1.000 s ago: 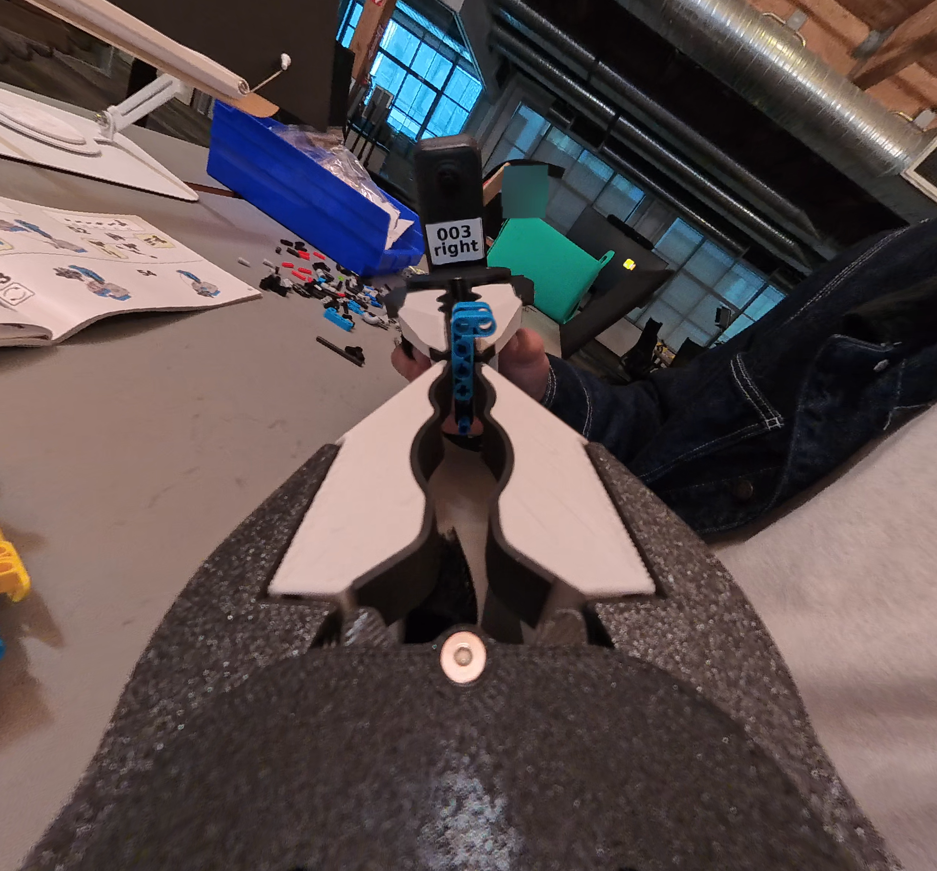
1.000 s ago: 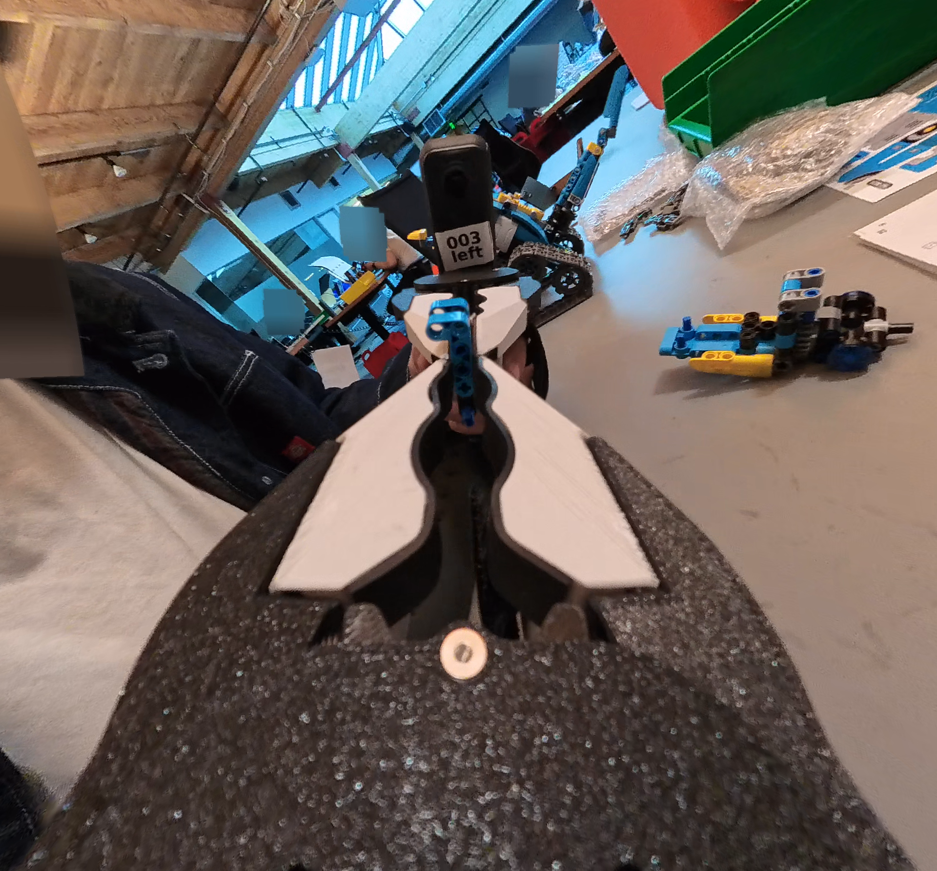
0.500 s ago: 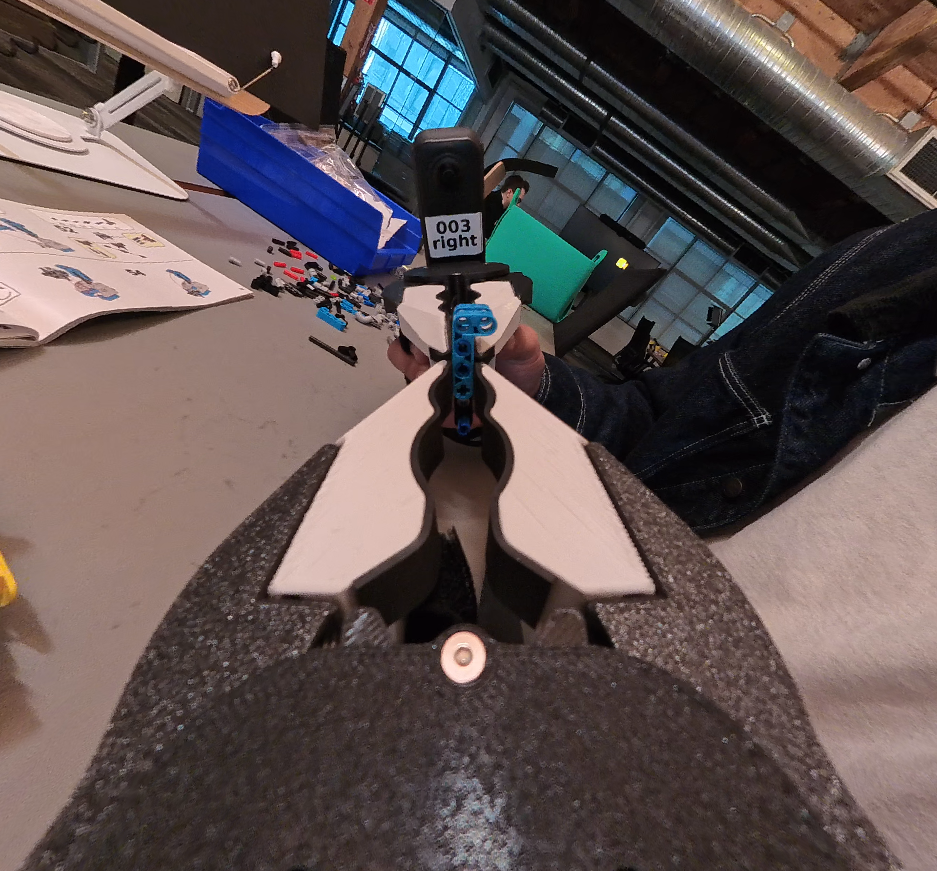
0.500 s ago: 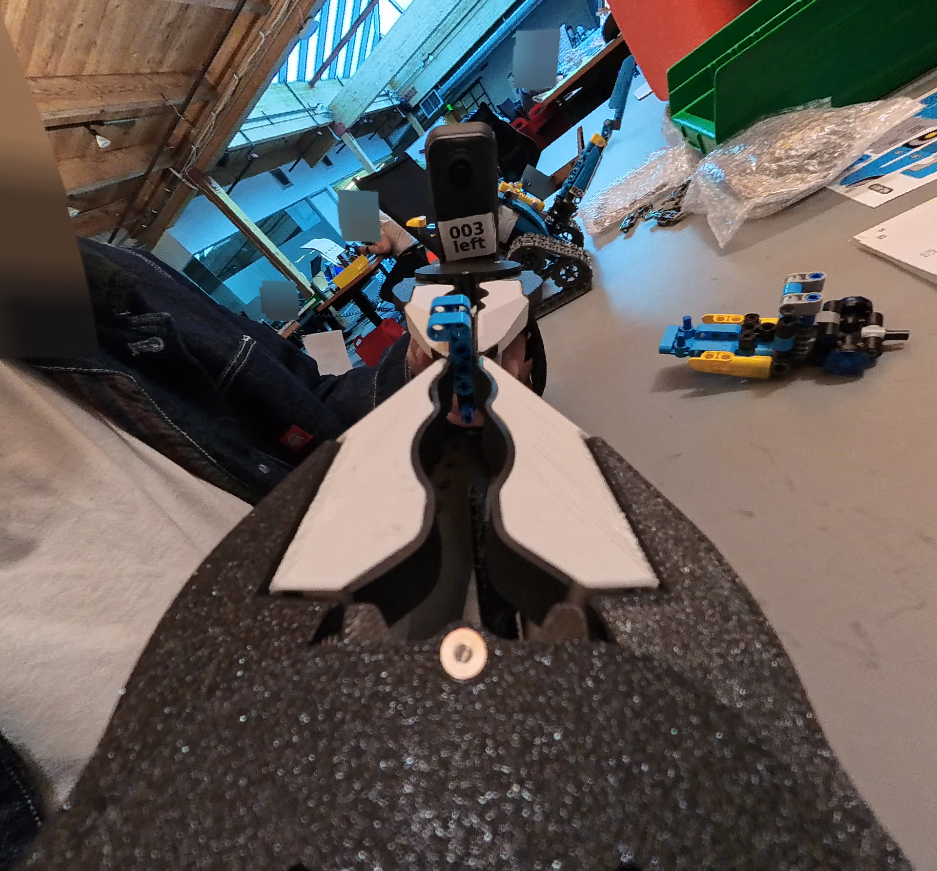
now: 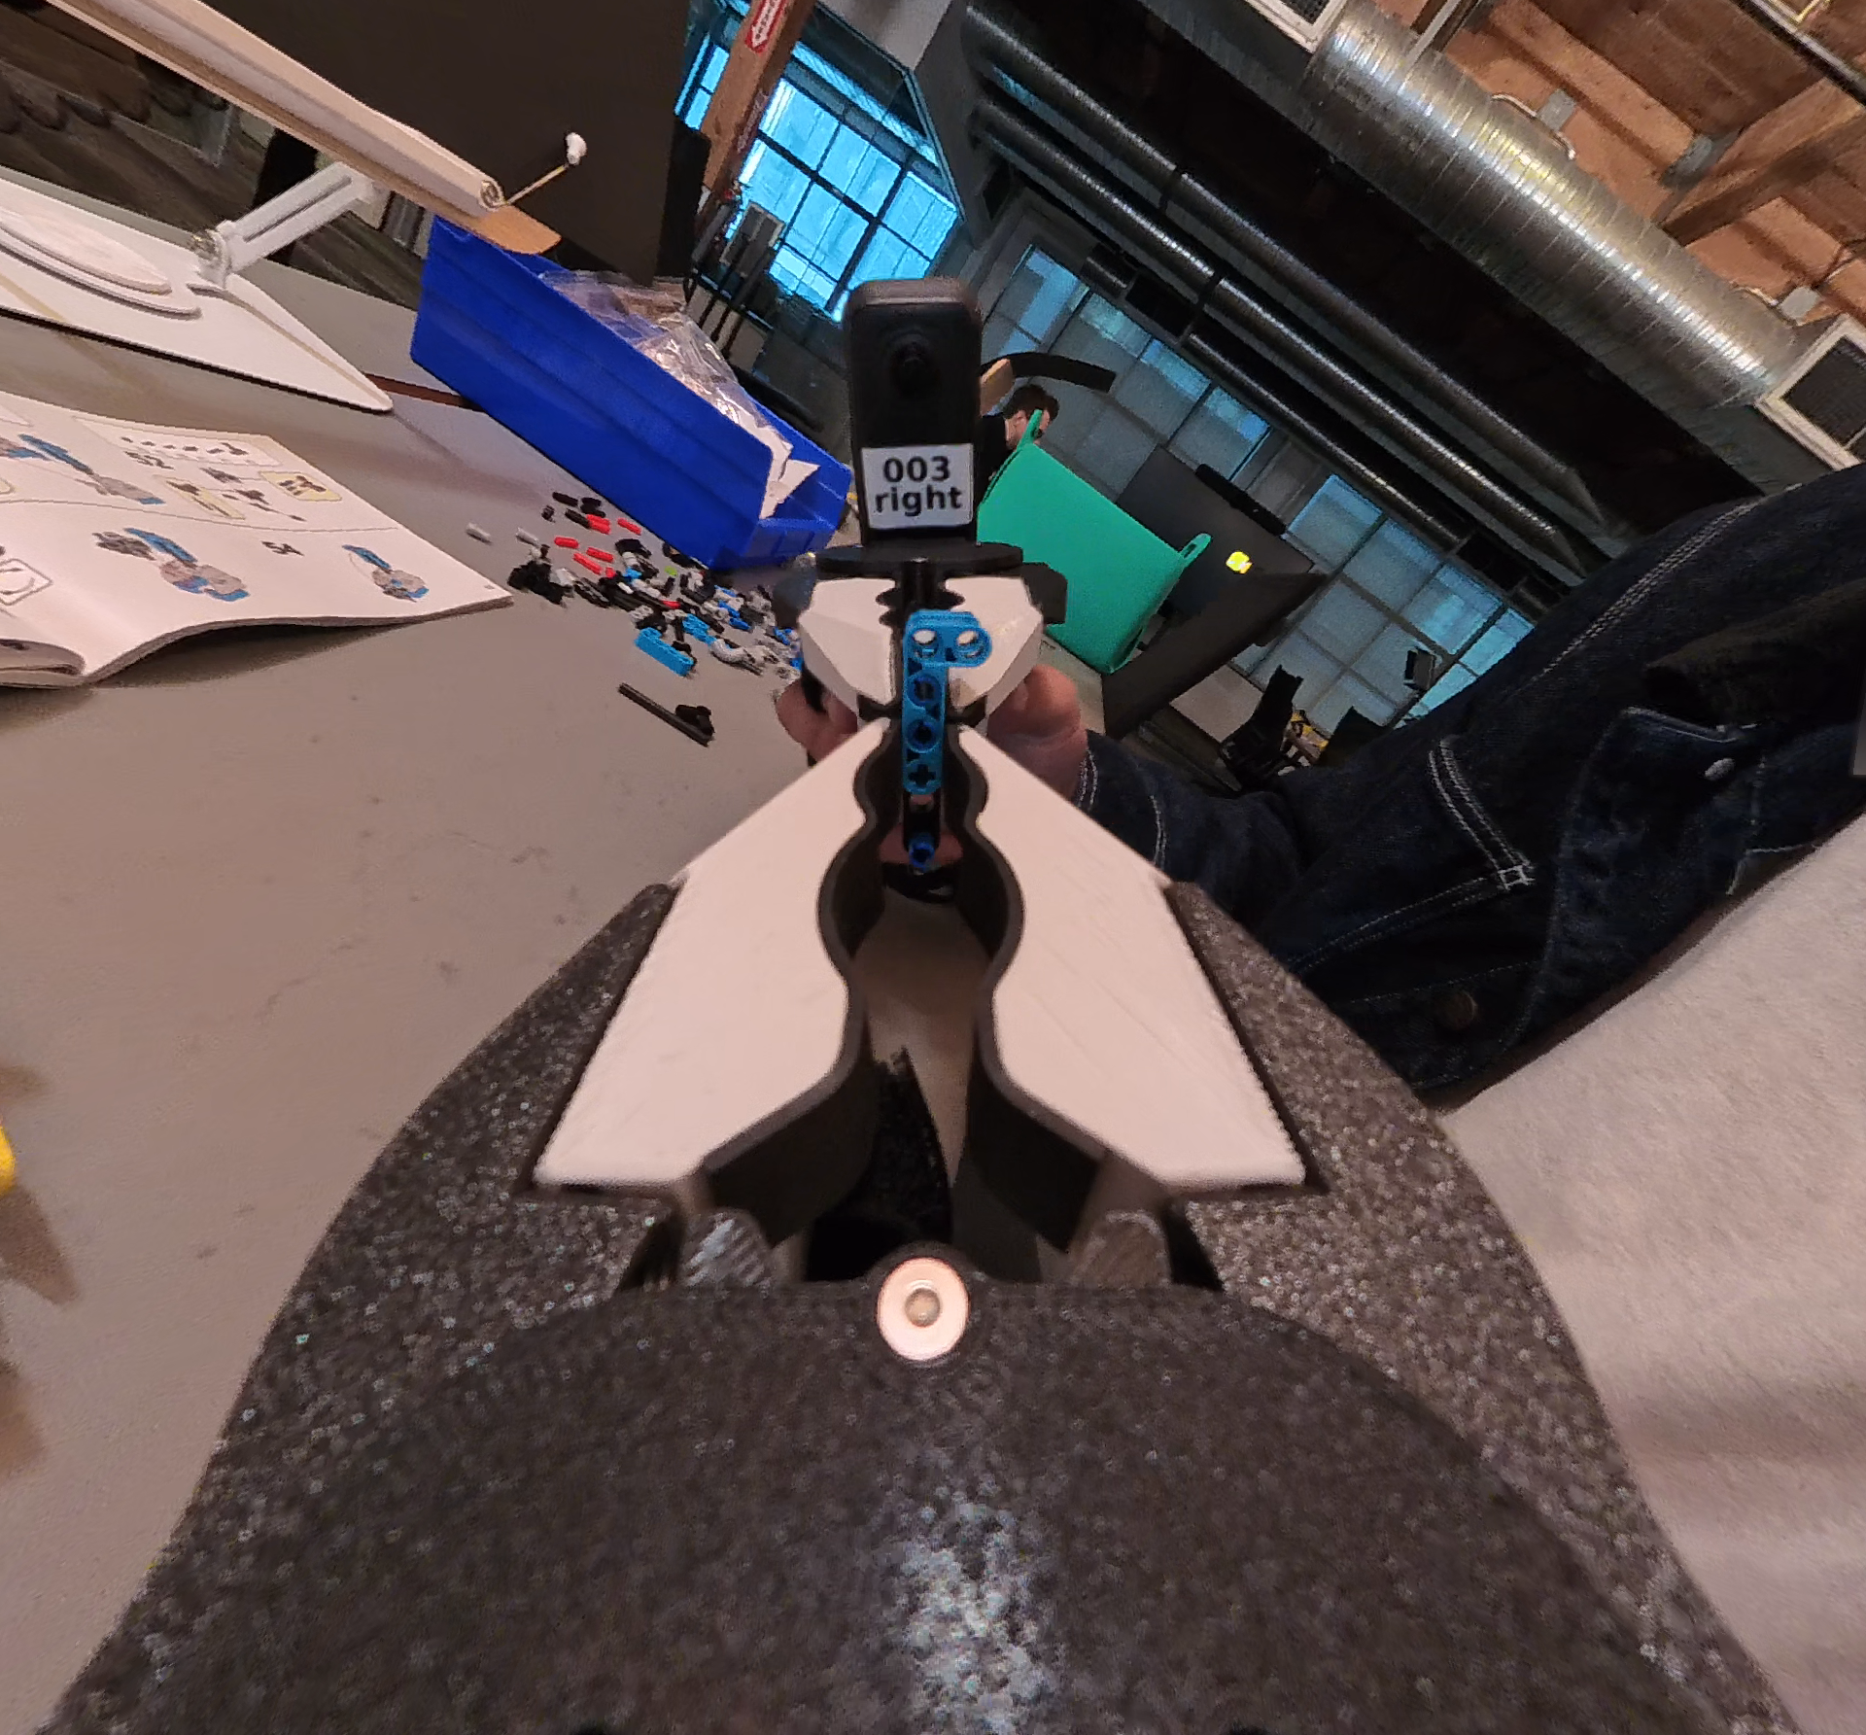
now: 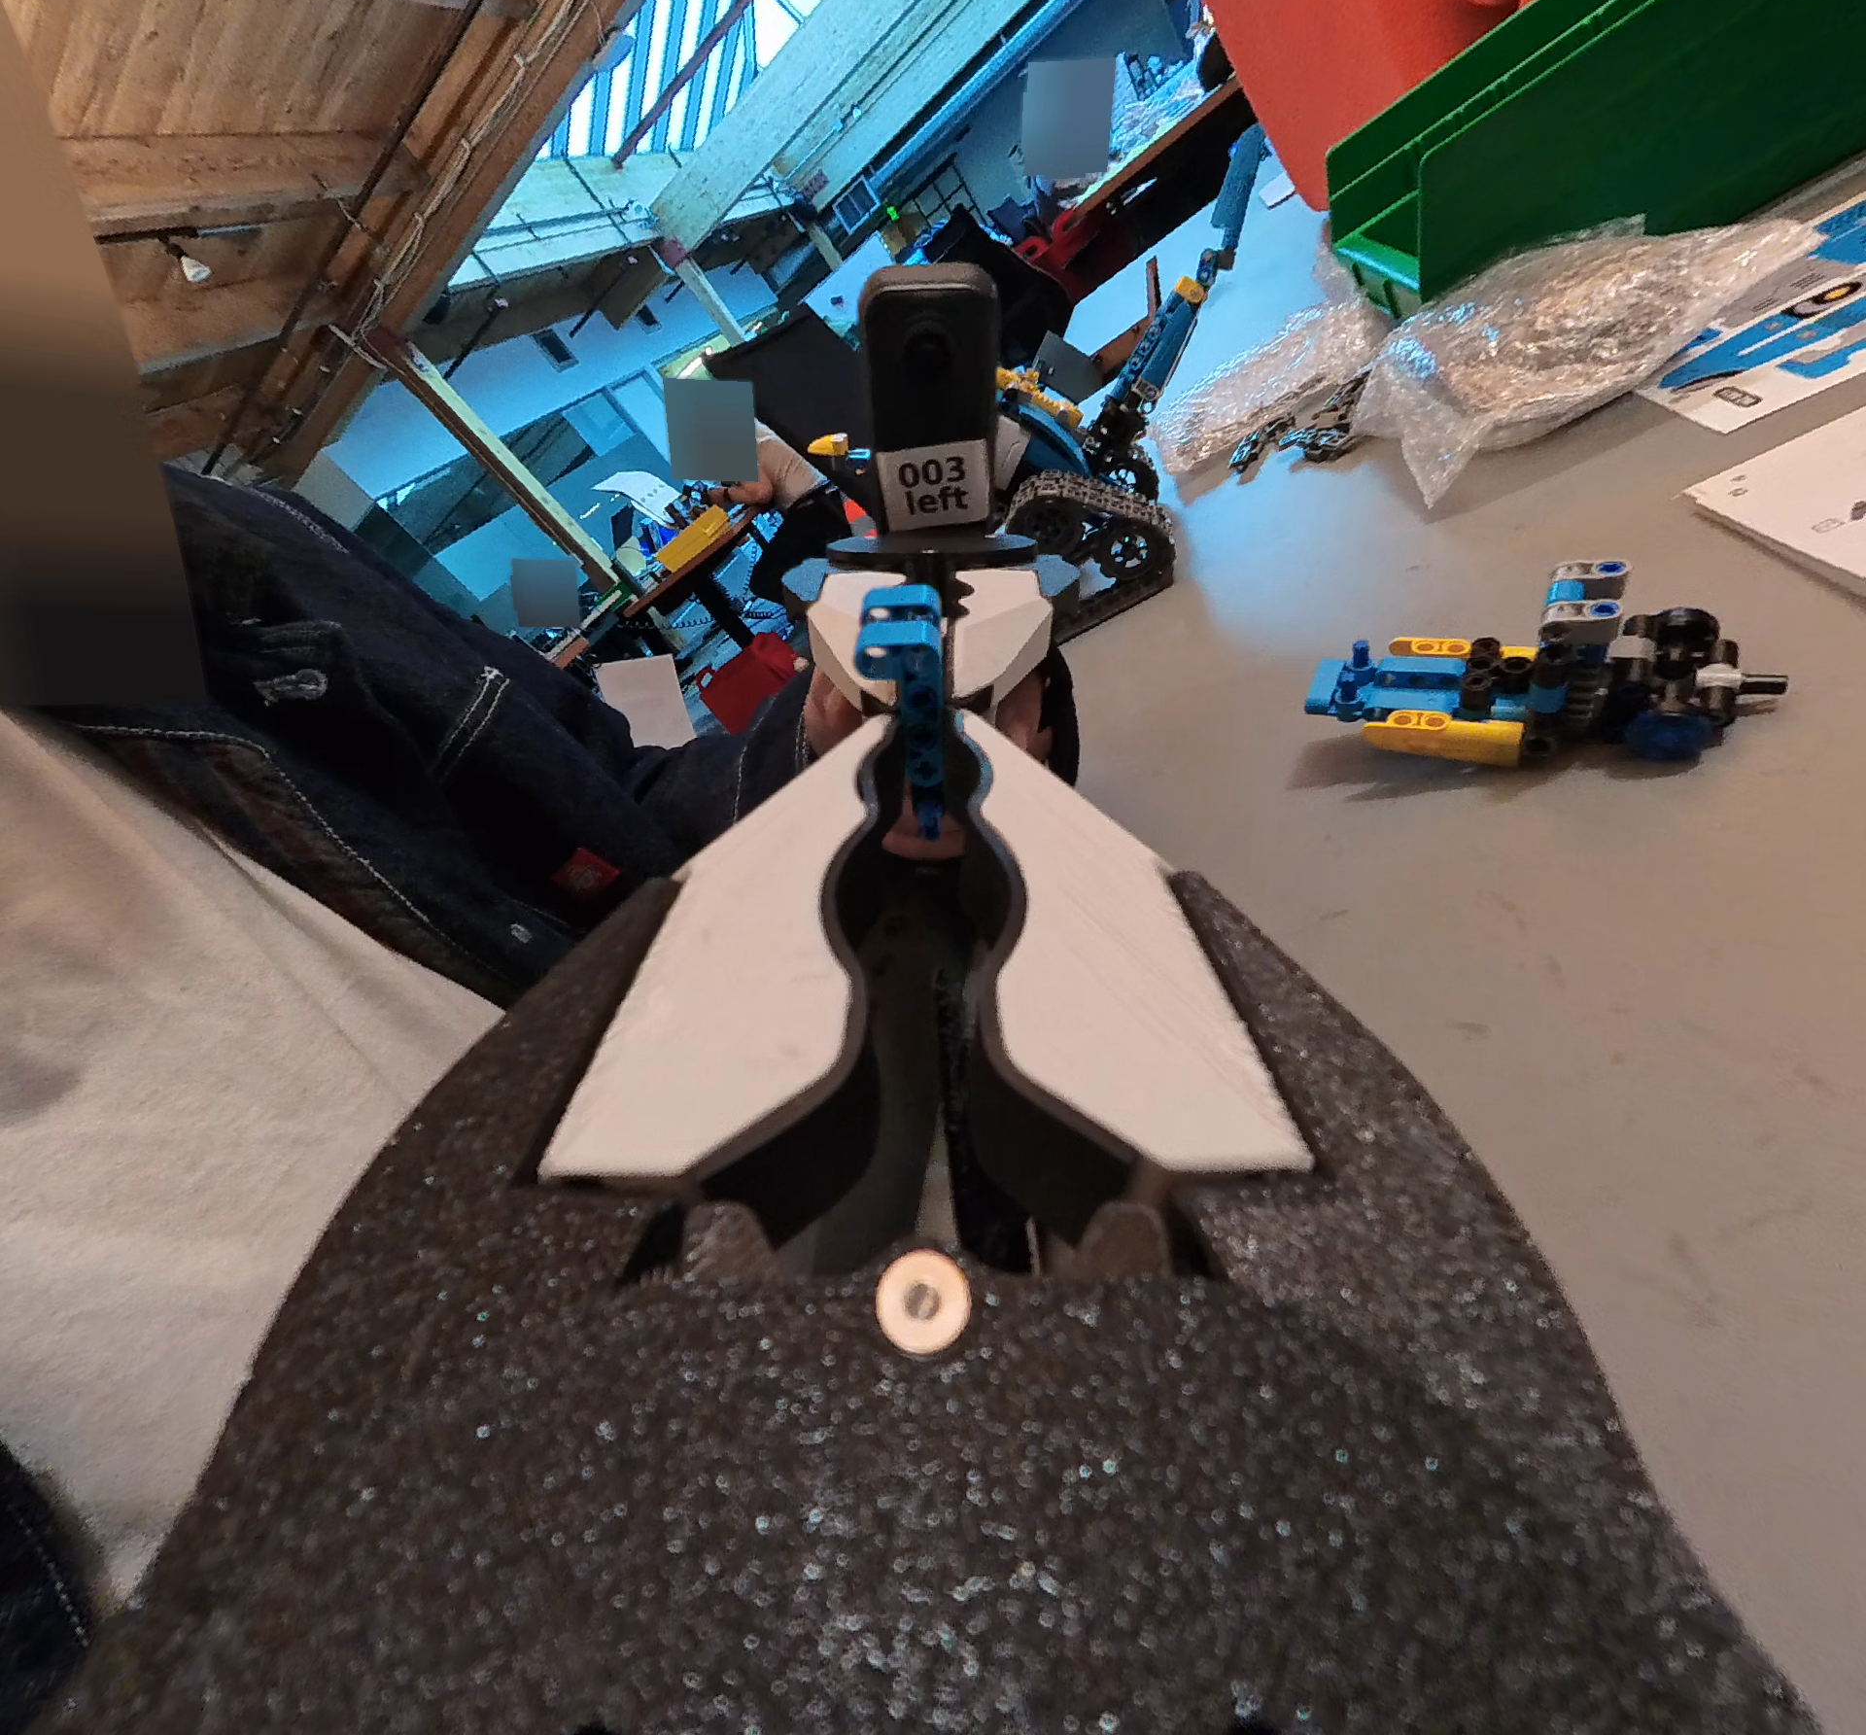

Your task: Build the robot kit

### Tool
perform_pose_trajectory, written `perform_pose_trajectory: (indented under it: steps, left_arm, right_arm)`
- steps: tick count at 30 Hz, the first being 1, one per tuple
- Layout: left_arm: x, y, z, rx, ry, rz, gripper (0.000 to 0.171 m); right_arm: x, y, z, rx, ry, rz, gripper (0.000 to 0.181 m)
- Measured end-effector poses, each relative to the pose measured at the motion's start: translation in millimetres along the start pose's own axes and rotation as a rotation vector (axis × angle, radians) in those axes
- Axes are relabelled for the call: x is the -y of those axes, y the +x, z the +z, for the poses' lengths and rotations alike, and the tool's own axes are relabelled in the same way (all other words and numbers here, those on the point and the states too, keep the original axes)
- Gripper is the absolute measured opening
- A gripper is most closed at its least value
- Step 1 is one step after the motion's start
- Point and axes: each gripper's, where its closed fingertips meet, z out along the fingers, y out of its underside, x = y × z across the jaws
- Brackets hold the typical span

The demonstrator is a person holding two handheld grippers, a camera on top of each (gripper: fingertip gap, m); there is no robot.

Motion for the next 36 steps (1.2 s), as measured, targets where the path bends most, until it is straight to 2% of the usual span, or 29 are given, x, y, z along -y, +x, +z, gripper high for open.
perform_pose_trajectory:
  steps: [28,31,33,36]
  left_arm:
    - [2.0,1.6,3.3,0.017,0.037,0.000,0.006]
    - [-5.1,-4.1,6.8,0.017,-0.008,-0.048,0.006]
    - [-6.8,-7.4,9.6,0.066,-0.023,0.011,0.009]
    - [-9.7,-2.0,12.0,0.036,-0.037,0.024,0.008]
  right_arm:
    - [0.9,-2.0,-5.4,0.025,0.011,0.028,0.005]
    - [-6.1,3.0,-8.4,-0.012,-0.044,0.017,0.005]
    - [-10.0,6.8,-13.6,-0.063,-0.075,-0.009,0.005]
    - [-18.3,3.3,-7.6,-0.071,-0.126,-0.036,0.005]
